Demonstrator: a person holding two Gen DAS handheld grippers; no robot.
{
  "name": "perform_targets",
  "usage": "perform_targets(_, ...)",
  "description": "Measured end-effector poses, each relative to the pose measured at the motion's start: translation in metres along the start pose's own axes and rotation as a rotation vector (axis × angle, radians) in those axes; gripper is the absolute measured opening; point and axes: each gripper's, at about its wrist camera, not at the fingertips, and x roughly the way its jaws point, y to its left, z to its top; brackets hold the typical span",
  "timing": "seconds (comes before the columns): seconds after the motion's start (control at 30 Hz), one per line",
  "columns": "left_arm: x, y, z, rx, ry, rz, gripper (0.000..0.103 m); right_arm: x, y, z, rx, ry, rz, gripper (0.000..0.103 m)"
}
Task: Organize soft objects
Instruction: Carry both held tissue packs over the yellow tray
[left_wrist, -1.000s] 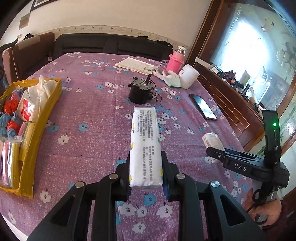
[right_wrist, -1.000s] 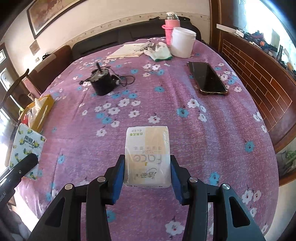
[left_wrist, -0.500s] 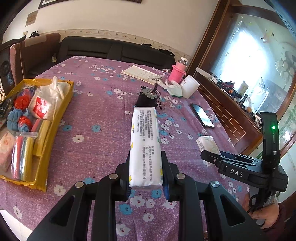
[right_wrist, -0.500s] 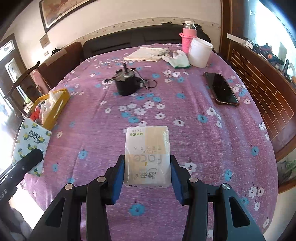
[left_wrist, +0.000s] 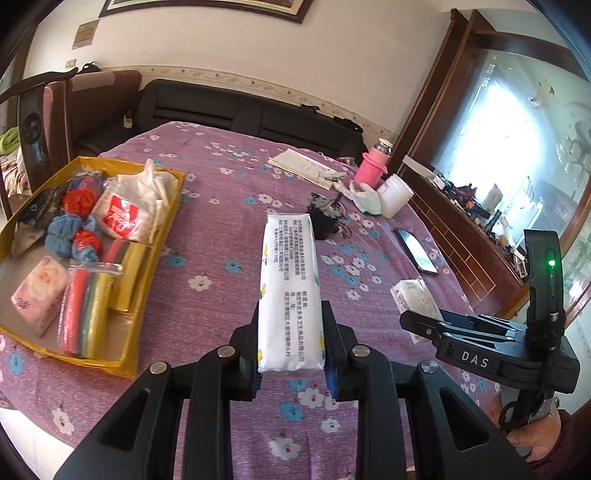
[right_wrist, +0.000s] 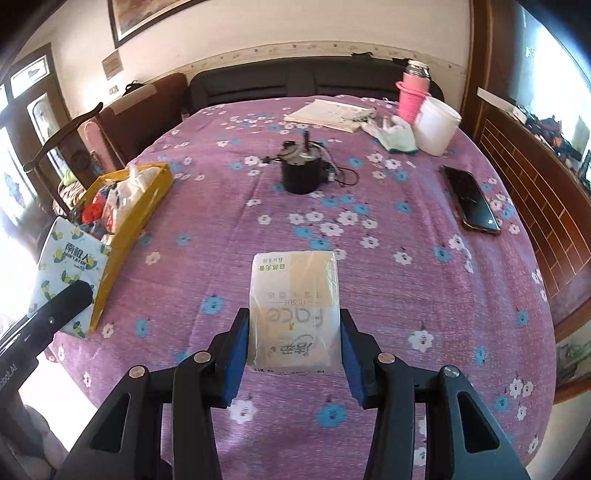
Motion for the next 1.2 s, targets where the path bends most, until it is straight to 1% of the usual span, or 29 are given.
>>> perform_targets(0.43,-0.020,0.039,0.000,-0.058,-0.038,0.015,0.024,0.001,0.058,0.008,-0.094,0.002,0.021,0.049)
perform_targets(0.63,-0.030,0.064,0.000,-0.096,-0.054,0.029,0.024,0.002,0.087,0.014,-0.140,0.001,0.036,0.049)
perform_targets(1.0,-0.048,0.118,0.002,-0.173,-0.078,0.084,0.024,0.018,0.156,0.024,-0.243,0.012,0.092,0.050)
perform_targets(1.2,-0.055,0.142,0.002,-0.208,-0.084,0.108,0.024,0.028,0.185,0.028,-0.283,0.024,0.118,0.050)
